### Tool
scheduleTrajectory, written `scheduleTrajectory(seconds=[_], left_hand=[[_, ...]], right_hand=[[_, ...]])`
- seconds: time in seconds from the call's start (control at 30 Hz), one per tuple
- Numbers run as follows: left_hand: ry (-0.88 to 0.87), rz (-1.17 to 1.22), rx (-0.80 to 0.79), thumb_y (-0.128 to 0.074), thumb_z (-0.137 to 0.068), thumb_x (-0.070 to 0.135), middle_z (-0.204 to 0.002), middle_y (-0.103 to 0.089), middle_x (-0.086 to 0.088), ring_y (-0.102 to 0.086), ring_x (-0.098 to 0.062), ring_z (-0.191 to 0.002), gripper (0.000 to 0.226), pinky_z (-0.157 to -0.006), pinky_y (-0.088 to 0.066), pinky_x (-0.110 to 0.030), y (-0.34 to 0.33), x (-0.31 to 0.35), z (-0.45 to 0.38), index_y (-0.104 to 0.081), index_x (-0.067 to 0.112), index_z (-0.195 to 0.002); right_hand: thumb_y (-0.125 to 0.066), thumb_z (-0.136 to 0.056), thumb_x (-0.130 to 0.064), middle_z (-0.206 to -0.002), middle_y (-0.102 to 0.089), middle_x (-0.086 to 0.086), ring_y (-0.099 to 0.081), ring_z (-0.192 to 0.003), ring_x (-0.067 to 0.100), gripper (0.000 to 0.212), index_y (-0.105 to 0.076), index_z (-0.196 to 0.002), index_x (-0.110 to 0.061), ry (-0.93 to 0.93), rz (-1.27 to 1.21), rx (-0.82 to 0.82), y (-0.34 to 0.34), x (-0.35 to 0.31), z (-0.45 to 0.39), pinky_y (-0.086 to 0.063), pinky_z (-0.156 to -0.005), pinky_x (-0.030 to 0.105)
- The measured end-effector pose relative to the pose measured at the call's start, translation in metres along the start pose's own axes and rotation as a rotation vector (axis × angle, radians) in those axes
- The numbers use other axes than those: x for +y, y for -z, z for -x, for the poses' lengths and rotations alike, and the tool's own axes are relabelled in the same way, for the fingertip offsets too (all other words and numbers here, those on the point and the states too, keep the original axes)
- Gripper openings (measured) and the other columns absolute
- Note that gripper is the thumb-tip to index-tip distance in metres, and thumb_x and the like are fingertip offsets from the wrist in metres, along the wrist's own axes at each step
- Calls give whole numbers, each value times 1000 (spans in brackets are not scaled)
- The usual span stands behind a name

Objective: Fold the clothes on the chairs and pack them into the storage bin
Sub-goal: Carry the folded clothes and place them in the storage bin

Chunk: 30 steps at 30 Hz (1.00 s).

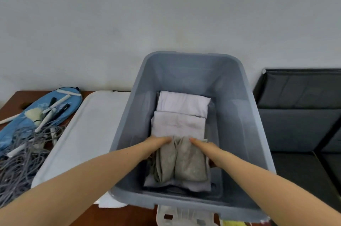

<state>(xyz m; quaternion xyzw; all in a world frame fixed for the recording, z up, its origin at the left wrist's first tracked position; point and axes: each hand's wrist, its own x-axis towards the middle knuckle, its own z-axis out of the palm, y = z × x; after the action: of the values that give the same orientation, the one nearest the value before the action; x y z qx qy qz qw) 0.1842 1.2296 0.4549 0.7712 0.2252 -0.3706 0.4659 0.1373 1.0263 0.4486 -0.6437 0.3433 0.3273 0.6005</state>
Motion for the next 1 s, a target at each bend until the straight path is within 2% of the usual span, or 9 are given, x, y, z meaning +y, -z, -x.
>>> scheduleTrajectory(seconds=[0.13,0.2,0.3,0.43,0.53,0.7,0.8,0.9,1.0], left_hand=[[-69,-381,13,-60,-89,32,-129,-57,-8,-56,-22,-109,42,-78,-41,-23,3,-8,-7,-57,14,-127],[-151,-609,104,-56,-88,32,-122,-63,-7,-60,-22,-107,34,-76,-43,-21,1,-15,-10,-64,15,-117],[-262,-693,213,-49,-93,28,-119,-63,-11,-60,-27,-105,29,-78,-43,-25,-2,-23,-13,-64,9,-110],[-399,-791,301,-50,-94,22,-120,-53,-17,-56,-32,-105,25,-84,-43,-29,4,-13,-11,-62,5,-109],[-517,-829,304,-52,-92,19,-124,-51,-13,-53,-29,-108,24,-87,-44,-30,5,-3,-6,-64,10,-111],[-749,-341,348,-56,-92,16,-102,-58,2,-61,-17,-91,18,-83,-47,-25,2,44,30,-70,14,-103],[-864,-112,359,-55,-92,14,-94,-64,4,-55,-6,-76,16,-74,-45,-16,20,70,57,-70,14,-97],[-908,59,316,-57,-91,16,-83,-65,8,-62,-14,-80,13,-81,-53,-34,53,82,74,-67,21,-85],[-925,136,297,-55,-92,13,-79,-63,8,-62,-18,-78,17,-79,-53,-36,104,85,88,-64,23,-81]], right_hand=[[-64,-87,-49,-122,-61,11,-61,-104,28,61,-50,-131,-10,-150,206,14,-8,18,-13,-52,-87,39],[-61,-88,-47,-124,-59,10,-59,-109,27,55,-51,-128,-11,-60,331,64,-8,23,-21,-50,-93,38],[-58,-92,-39,-108,-61,2,-57,-99,20,23,-57,-101,-19,127,517,123,-3,23,-26,-46,-83,28],[-60,-87,-31,-92,-68,2,-61,-88,19,16,-66,-85,-17,180,595,217,9,17,-27,-40,-60,23],[-57,-88,-28,-90,-63,4,-58,-84,20,10,-59,-84,-19,271,666,239,1,7,-20,-39,-57,22],[-56,-90,-25,-109,-66,12,-59,-101,28,23,-66,-103,-10,457,556,343,-21,-29,5,-44,-78,28],[-52,-95,-17,-97,-65,10,-61,-85,20,12,-62,-100,-11,545,228,193,-37,-53,32,-48,-72,29],[-52,-96,-16,-87,-67,10,-60,-70,14,16,-64,-98,-7,598,174,182,-50,-68,55,-46,-61,24],[-52,-94,-14,-76,-66,5,-59,-67,14,16,-66,-86,-11,693,56,210,-82,-97,82,-45,-62,23]])
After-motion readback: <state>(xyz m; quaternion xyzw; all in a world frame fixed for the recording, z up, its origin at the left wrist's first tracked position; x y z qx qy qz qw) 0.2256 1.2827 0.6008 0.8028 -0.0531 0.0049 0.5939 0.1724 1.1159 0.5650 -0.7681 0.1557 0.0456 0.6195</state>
